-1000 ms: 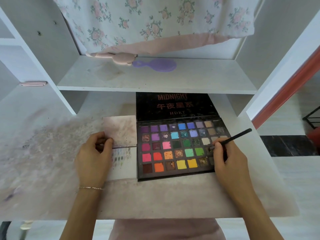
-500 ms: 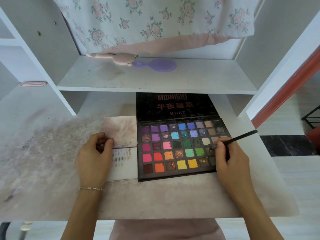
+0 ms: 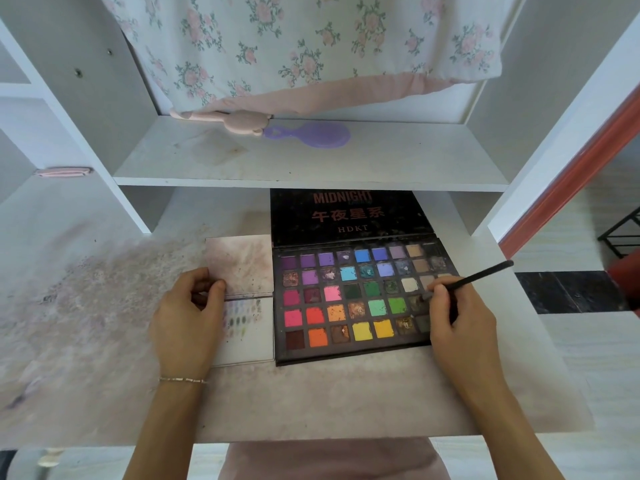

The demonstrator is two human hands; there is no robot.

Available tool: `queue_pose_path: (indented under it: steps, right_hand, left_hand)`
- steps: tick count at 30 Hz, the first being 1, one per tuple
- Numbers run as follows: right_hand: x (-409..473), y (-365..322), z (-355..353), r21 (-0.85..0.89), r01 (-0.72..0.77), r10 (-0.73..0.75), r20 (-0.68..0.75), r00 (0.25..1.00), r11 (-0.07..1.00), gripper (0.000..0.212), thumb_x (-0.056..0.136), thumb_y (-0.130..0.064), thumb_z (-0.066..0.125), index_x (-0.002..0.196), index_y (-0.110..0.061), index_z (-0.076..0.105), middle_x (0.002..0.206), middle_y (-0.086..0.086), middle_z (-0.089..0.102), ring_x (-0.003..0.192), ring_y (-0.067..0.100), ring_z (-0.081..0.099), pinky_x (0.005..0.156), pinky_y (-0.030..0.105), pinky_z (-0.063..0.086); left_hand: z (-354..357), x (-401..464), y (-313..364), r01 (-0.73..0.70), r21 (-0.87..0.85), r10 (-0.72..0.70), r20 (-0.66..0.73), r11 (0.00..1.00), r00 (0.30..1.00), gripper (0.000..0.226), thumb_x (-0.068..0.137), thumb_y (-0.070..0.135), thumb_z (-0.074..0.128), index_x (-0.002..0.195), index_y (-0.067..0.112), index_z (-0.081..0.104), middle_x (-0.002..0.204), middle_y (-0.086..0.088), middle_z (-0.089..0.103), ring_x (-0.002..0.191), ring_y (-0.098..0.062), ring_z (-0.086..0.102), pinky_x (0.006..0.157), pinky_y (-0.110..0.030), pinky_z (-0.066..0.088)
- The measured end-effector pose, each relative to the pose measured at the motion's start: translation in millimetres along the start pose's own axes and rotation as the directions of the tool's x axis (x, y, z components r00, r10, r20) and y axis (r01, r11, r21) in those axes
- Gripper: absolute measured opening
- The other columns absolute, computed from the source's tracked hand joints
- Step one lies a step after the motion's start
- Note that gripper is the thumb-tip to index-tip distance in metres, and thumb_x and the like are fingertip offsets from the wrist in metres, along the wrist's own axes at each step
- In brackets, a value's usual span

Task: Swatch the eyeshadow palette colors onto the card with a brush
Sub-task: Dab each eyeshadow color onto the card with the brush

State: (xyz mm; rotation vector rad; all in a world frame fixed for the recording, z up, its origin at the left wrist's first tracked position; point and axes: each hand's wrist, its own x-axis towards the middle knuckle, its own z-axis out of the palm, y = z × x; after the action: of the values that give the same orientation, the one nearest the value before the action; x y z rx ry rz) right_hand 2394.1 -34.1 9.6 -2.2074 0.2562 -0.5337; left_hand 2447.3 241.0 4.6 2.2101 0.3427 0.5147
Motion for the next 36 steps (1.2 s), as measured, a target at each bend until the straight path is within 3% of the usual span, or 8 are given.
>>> queue_pose_path:
  steps: [5,11,16,20,22,26,30,36]
  right_hand:
    - [-5.3,-14.1,0.8,0.116,0.041,-0.043,0.016,0.999,0.992,0.026,0.092,-0.013,0.045,0.081,-0.036,0.046,0.079,-0.012,0.056,0.082,-0.006,0.056,0.057,0.007,0.045]
    - [-20.0,-47.8,29.8,0.298,0.053,-0.089,0.106,0.990,0.953,0.016,0.085,-0.021,0.044,0.079,-0.034,0.052,0.067,-0.007,0.059,0.065,0.006,0.057,0.052,0.016,0.045]
    - [-32.7,-75.2,62.1,0.411,-0.001,-0.105,0.236,0.966,0.912,0.014,0.086,-0.022,0.049,0.082,-0.035,0.052,0.078,-0.006,0.063,0.062,0.010,0.058,0.055,0.019,0.046]
    - [-37.1,-86.4,81.3,0.338,0.038,-0.151,0.315,0.937,0.940,0.008,0.086,-0.027,0.053,0.079,-0.031,0.054,0.074,-0.012,0.063,0.068,0.006,0.057,0.059,0.014,0.045]
    - [-37.8,-88.9,87.1,0.286,0.055,-0.157,0.349,0.924,0.957,0.011,0.087,-0.025,0.055,0.079,-0.031,0.053,0.070,-0.007,0.062,0.071,0.007,0.057,0.062,0.019,0.046]
    - [-38.9,-92.1,91.8,0.237,0.108,-0.187,0.343,0.921,0.966,0.023,0.086,-0.022,0.059,0.076,-0.039,0.048,0.068,-0.015,0.057,0.074,0.003,0.055,0.060,0.010,0.040]
    - [-40.1,-91.7,93.2,0.187,0.146,-0.208,0.376,0.903,0.971,0.026,0.085,-0.022,0.060,0.075,-0.042,0.047,0.070,-0.017,0.055,0.069,0.003,0.054,0.059,0.013,0.040]
    - [-40.9,-91.8,94.3,0.186,0.151,-0.211,0.372,0.904,0.971,0.007,0.083,-0.023,0.061,0.081,-0.029,0.057,0.075,-0.010,0.058,0.074,0.006,0.054,0.062,0.027,0.047]
  left_hand:
    - [1.9,1.6,-0.9,0.010,-0.008,-0.010,0.006,1.000,1.000,0.017,0.082,0.014,0.062,0.099,0.012,0.064,0.078,0.002,0.060,0.072,-0.017,0.053,0.066,-0.028,0.037]
    - [-1.2,0.3,0.3,0.010,-0.012,-0.010,0.007,1.000,1.000,0.016,0.082,0.013,0.062,0.098,0.011,0.064,0.076,0.004,0.059,0.071,-0.015,0.053,0.063,-0.026,0.037]
    - [-0.4,0.4,0.8,0.030,-0.036,-0.031,-0.003,0.999,1.000,0.012,0.081,0.015,0.064,0.093,0.015,0.064,0.071,0.009,0.056,0.063,-0.006,0.048,0.058,-0.023,0.034]
    - [-0.7,0.4,0.4,0.022,-0.024,-0.023,-0.010,0.999,1.000,0.013,0.080,0.015,0.064,0.093,0.014,0.065,0.072,0.007,0.057,0.066,-0.011,0.051,0.058,-0.021,0.035]
    - [-0.9,0.2,0.6,0.017,-0.023,-0.018,-0.012,1.000,1.000,0.013,0.080,0.015,0.064,0.093,0.014,0.065,0.072,0.009,0.056,0.064,-0.007,0.049,0.056,-0.014,0.032]
    - [-0.8,0.7,-0.4,0.016,-0.013,-0.016,-0.014,1.000,1.000,0.010,0.081,0.016,0.064,0.091,0.016,0.065,0.071,0.011,0.055,0.062,-0.003,0.048,0.056,-0.011,0.030]
    - [-0.6,1.4,-0.5,0.024,-0.026,-0.025,-0.004,0.999,1.000,0.009,0.080,0.015,0.064,0.090,0.015,0.064,0.068,0.012,0.054,0.062,-0.005,0.049,0.056,-0.012,0.032]
    - [-0.5,1.2,-0.5,0.030,-0.016,-0.030,0.002,0.999,1.000,0.010,0.081,0.017,0.063,0.090,0.016,0.064,0.071,0.010,0.056,0.068,-0.012,0.053,0.057,-0.018,0.034]
